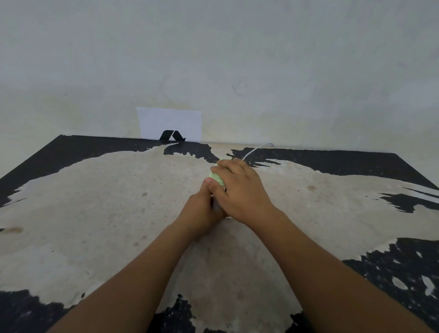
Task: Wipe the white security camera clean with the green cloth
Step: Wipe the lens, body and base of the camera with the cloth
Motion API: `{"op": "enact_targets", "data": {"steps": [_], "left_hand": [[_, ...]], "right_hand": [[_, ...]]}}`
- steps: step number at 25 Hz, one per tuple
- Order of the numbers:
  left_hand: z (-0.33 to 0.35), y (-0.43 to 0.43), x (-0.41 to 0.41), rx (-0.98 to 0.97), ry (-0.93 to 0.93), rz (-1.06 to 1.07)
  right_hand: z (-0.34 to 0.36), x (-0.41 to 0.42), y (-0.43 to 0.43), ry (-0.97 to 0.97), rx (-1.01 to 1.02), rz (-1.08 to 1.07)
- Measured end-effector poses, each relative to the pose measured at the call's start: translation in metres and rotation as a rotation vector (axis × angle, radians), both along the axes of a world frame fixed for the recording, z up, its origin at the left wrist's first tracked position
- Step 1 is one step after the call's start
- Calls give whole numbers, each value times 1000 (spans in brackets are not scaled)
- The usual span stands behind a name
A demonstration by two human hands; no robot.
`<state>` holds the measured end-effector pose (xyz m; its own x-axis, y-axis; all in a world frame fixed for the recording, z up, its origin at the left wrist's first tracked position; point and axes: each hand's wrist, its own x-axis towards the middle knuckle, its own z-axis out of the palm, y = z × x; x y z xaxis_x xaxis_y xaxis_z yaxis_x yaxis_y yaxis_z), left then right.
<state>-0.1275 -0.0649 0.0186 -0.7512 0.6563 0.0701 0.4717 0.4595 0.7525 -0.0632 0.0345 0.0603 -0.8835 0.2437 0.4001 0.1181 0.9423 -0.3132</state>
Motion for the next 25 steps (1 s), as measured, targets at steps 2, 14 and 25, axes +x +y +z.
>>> {"op": "enact_targets", "data": {"steps": [2,14,25], "left_hand": [[6,0,2,-19,-3,-12],[78,0,6,208,-46,-192],[35,-7,35,364,-349,-15]], "right_hand": [[6,-7,0,-24,-38,-28],[20,9,9,245,-913,-55],[-27,39,-2,219,-859,-9]]}}
